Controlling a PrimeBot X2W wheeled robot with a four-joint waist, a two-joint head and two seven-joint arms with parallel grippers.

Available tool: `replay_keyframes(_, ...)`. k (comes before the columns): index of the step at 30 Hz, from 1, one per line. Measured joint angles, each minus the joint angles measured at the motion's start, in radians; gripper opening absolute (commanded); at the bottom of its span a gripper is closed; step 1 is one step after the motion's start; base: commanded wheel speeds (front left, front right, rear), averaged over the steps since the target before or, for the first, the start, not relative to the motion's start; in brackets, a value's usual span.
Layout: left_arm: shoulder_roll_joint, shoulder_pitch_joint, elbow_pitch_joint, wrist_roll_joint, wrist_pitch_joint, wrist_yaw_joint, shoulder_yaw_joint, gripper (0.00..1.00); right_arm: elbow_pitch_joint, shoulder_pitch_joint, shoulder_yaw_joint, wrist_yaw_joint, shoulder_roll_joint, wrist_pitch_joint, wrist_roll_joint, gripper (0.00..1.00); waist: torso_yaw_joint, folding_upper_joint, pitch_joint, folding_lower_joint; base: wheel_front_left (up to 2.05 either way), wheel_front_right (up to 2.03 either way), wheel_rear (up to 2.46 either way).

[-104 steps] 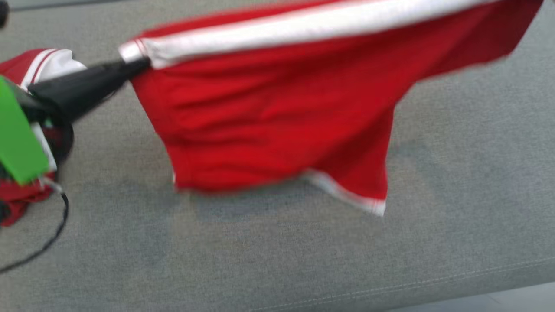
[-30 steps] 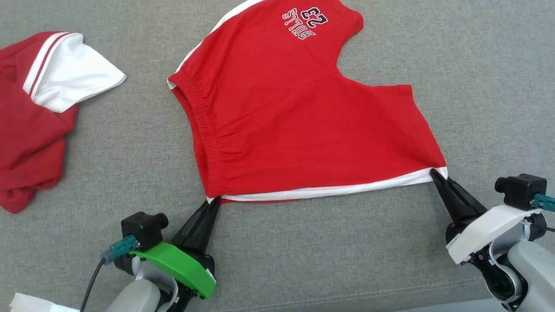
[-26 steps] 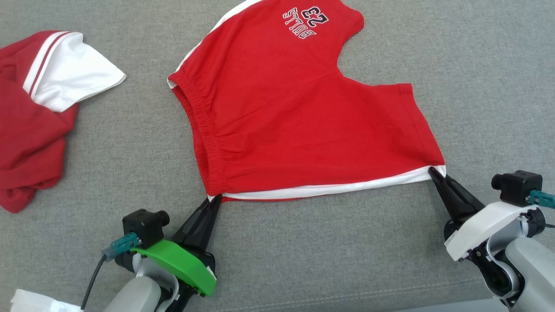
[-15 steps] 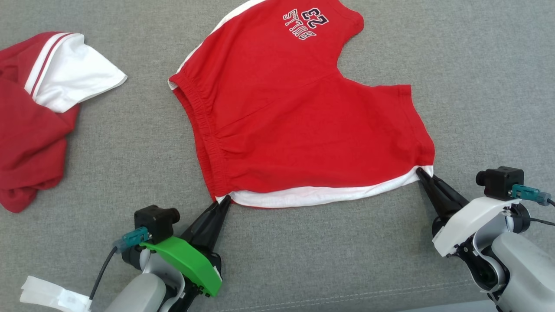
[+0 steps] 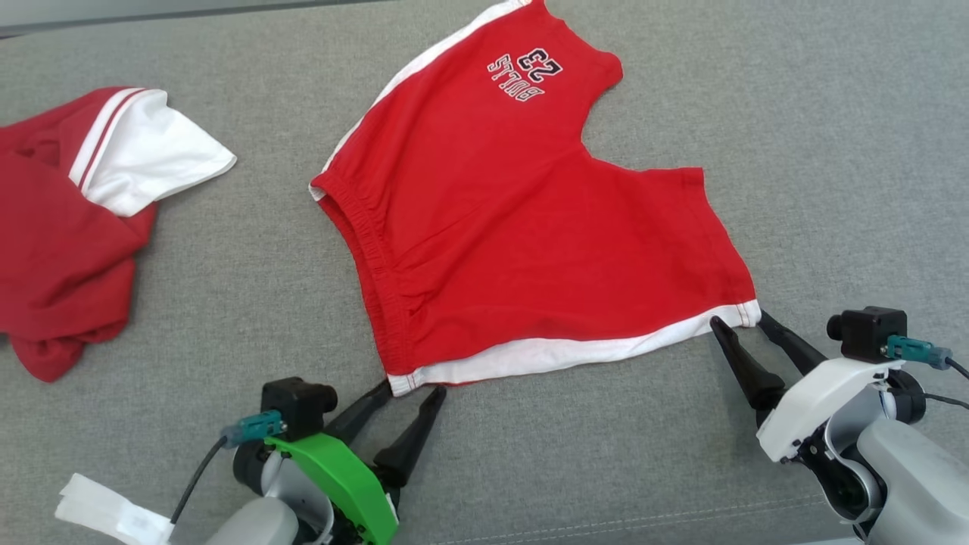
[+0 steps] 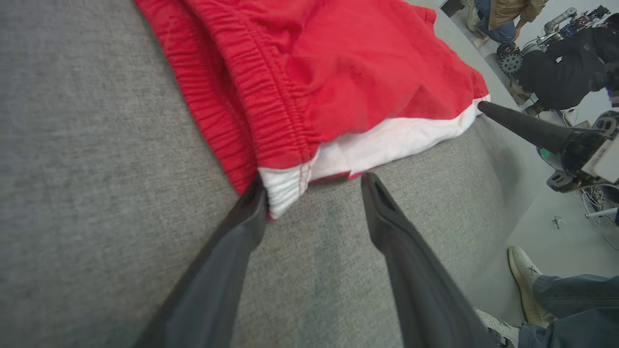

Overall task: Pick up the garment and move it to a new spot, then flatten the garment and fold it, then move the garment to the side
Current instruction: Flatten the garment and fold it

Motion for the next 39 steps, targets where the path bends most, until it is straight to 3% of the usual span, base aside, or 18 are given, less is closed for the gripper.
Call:
replay_keyframes(8, 0.035, 0.003, 0.011, -0.007, -0.035, 0.000, 0.057, 1.00, -0.002, 0.018, -0.009, -0.002, -0.026, -0.019, -0.016, 1.00, 0.002, 0.0000, -0.045, 0.0000, 0.00, 0.00, 0.00)
replay_keyframes(11, 0.042, 0.011, 0.013, -0.007, -0.051, 0.000, 0.061, 1.00, -0.013, 0.019, -0.014, -0.016, -0.044, -0.031, -0.052, 1.00, 0.001, 0.0000, -0.061, 0.0000, 0.00, 0.00, 0.00)
replay_keyframes(16, 0.060, 0.042, 0.003, -0.001, -0.087, 0.003, 0.101, 1.00, -0.049, 0.035, -0.064, -0.067, -0.075, -0.052, -0.100, 1.00, -0.002, 0.0000, -0.089, 0.0000, 0.00, 0.00, 0.00)
replay_keyframes(22, 0.074, 0.046, -0.021, 0.054, -0.114, 0.037, 0.134, 1.00, -0.107, 0.046, -0.132, -0.132, -0.086, -0.059, -0.152, 1.00, -0.003, 0.0000, -0.123, 0.0000, 0.00, 0.00, 0.00)
replay_keyframes(26, 0.086, 0.060, -0.044, 0.097, -0.123, 0.056, 0.152, 1.00, -0.183, 0.074, -0.215, -0.151, -0.079, -0.059, -0.194, 1.00, -0.002, 0.0000, -0.152, 0.0000, 0.00, 0.00, 0.00)
replay_keyframes(39, 0.087, 0.184, -0.120, 0.175, -0.126, 0.163, 0.293, 1.00, -0.278, 0.217, -0.313, -0.168, -0.073, -0.059, -0.327, 1.00, 0.007, 0.0000, -0.253, 0.0000, 0.00, 0.00, 0.00)
